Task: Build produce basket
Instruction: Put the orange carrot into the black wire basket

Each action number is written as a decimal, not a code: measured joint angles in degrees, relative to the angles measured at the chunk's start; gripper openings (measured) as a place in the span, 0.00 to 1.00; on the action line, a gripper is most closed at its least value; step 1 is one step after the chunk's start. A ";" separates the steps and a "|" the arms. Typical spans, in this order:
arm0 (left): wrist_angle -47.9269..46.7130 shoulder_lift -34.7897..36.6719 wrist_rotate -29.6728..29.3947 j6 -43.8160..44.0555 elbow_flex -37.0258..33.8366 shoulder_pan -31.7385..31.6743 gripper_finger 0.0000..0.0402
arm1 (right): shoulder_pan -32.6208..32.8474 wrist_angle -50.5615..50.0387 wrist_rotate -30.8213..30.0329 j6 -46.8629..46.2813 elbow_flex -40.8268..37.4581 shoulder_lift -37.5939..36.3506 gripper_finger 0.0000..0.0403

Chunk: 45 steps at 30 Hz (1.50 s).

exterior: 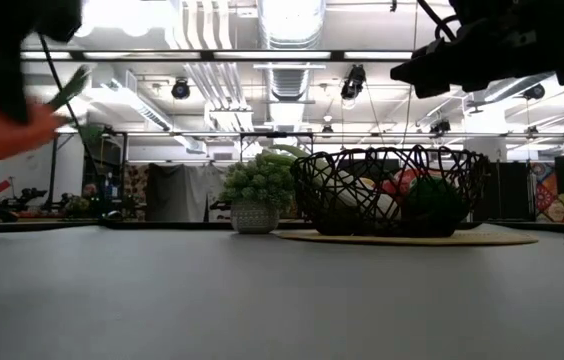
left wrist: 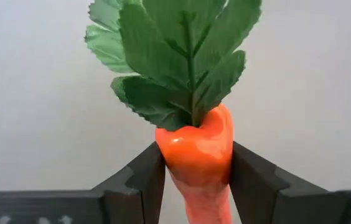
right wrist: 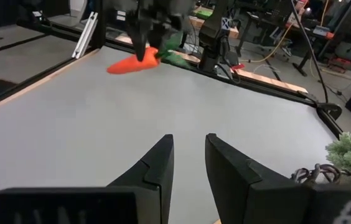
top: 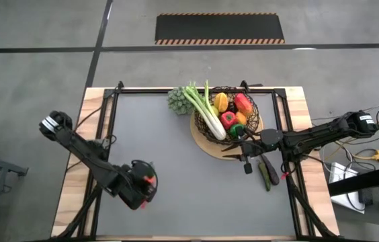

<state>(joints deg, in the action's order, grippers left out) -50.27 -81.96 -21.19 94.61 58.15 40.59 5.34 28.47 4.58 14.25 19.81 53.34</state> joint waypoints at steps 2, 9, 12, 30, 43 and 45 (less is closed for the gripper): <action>2.07 0.80 -4.69 -5.00 0.42 -0.90 0.33 | -0.02 0.02 -0.11 -0.83 0.00 0.00 0.20; 14.57 1.64 -14.17 -28.78 0.74 -5.64 0.33 | 0.00 0.63 -0.12 -5.04 0.00 0.00 0.29; 23.04 1.64 -14.56 -41.54 0.38 -8.33 0.33 | 0.00 1.05 -0.28 -6.63 0.00 0.00 0.37; 53.13 0.76 -13.09 -92.05 -0.44 -20.36 0.33 | 0.00 14.30 -0.30 -14.95 2.78 11.02 0.72; 69.51 -5.43 -8.03 -100.12 -0.32 -24.86 0.33 | -0.02 13.62 -0.89 -14.15 11.79 20.01 0.67; 70.55 -5.77 -7.92 -100.09 -0.33 -25.24 0.33 | -0.02 13.60 -0.92 -13.65 12.31 20.52 0.66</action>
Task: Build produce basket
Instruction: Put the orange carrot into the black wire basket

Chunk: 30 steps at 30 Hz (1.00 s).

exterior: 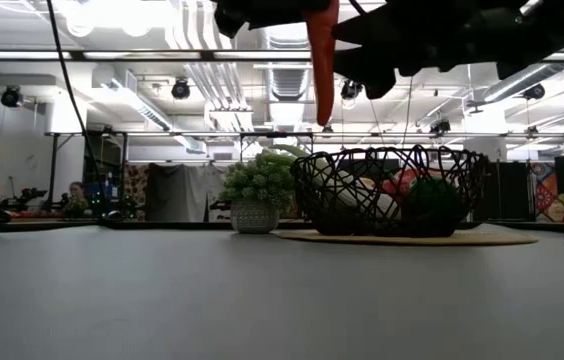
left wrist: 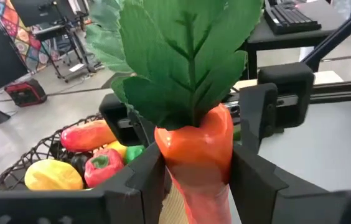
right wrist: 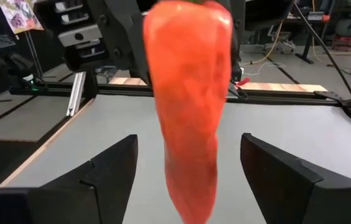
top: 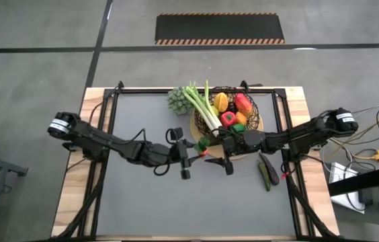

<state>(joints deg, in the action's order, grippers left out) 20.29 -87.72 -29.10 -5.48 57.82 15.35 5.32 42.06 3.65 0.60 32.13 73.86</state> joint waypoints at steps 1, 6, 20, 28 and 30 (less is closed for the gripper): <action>0.08 0.00 0.00 -0.02 0.00 -0.04 0.33 | 0.00 0.02 -0.12 0.14 0.17 0.09 0.66; 0.59 -0.02 0.00 0.10 0.00 -0.33 0.33 | 0.00 0.00 -0.69 0.79 0.19 0.02 0.62; 3.24 -1.14 0.39 0.11 0.00 -0.89 0.33 | 0.00 0.67 -0.80 2.04 0.19 -0.13 0.43; 3.22 -1.14 0.65 0.03 0.00 -0.87 0.34 | 0.00 0.26 -0.80 4.30 0.19 -0.15 0.18; 3.16 -1.14 0.66 0.00 -0.02 -0.89 0.37 | 0.00 0.22 -0.80 4.88 0.17 -0.15 0.14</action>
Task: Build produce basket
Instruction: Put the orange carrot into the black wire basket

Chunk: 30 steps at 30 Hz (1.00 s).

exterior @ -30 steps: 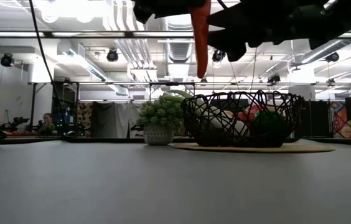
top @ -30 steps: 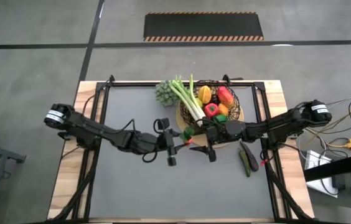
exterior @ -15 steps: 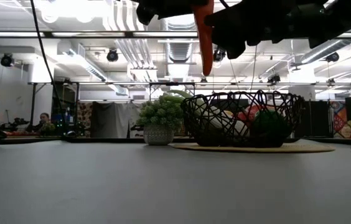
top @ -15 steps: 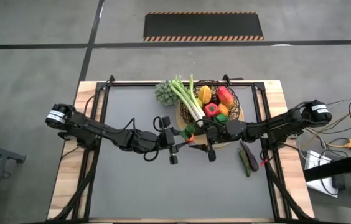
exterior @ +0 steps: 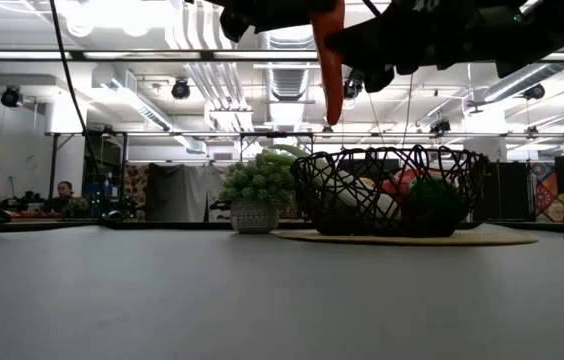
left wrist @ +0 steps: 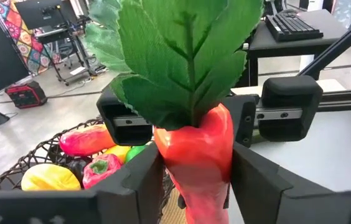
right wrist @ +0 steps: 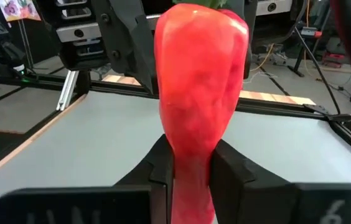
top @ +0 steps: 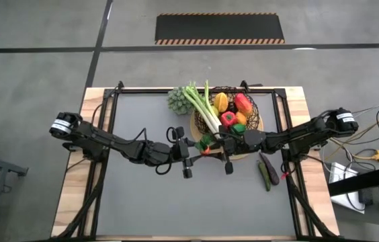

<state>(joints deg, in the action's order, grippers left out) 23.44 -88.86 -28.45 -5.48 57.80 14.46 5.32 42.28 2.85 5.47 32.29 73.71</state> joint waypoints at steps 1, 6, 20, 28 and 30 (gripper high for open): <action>-0.02 0.00 -0.02 -0.02 0.00 0.00 0.39 | 0.00 -0.02 0.00 0.28 0.00 0.00 0.13; 0.15 0.00 -0.10 0.00 0.00 0.01 0.53 | 0.00 -0.26 0.00 1.33 -0.04 0.00 0.14; -7.83 6.97 -0.33 -2.83 -0.02 1.04 0.67 | 0.00 -5.18 0.04 -1.29 -0.04 -0.26 0.15; -10.16 11.35 -0.33 -4.26 -0.07 2.21 0.67 | 0.02 -14.52 0.07 -5.15 2.84 -0.60 0.15; -10.35 11.81 -0.32 -4.38 -0.07 2.38 0.67 | 0.02 -20.41 0.07 -5.68 4.91 -0.76 0.15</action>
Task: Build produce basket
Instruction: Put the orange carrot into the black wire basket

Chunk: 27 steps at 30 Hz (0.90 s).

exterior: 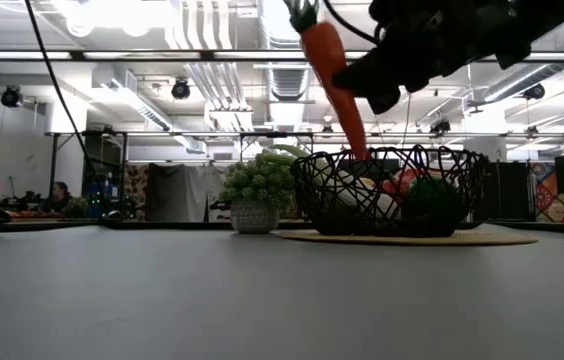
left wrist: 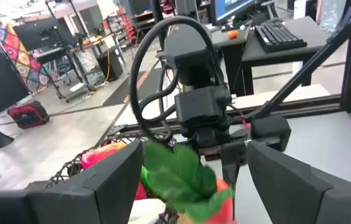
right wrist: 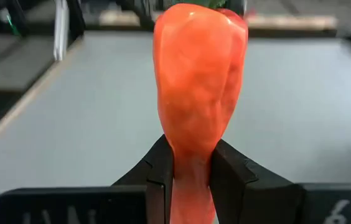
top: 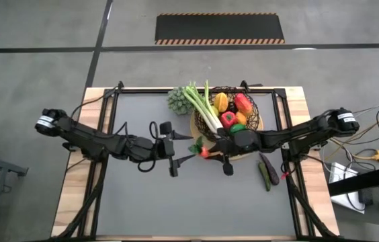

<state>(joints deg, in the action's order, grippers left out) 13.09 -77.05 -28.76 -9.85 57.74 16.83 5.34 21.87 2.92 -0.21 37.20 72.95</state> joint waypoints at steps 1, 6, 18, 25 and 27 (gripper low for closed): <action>-0.42 0.18 0.01 -0.03 0.00 0.12 0.67 | 0.00 -3.65 0.00 -0.06 1.18 -0.06 0.15; -2.54 0.50 0.01 0.03 0.00 0.61 0.67 | 0.02 -21.51 0.00 0.15 8.41 -0.07 0.15; -6.97 3.68 -0.23 0.16 -0.02 1.23 0.67 | 0.00 -55.28 -2.27 0.74 26.48 -0.07 0.16; -8.12 5.07 -0.29 0.46 -0.04 1.38 0.67 | -0.64 -66.51 -12.09 -3.35 33.96 -0.07 0.16; -8.20 5.07 -0.29 0.46 -0.04 1.51 0.67 | -1.35 -67.01 -16.16 -5.88 35.40 -0.07 0.16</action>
<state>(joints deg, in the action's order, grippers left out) 4.89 -71.99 -29.06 -9.39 57.69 18.35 3.99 -45.14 -13.24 -6.09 72.60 72.88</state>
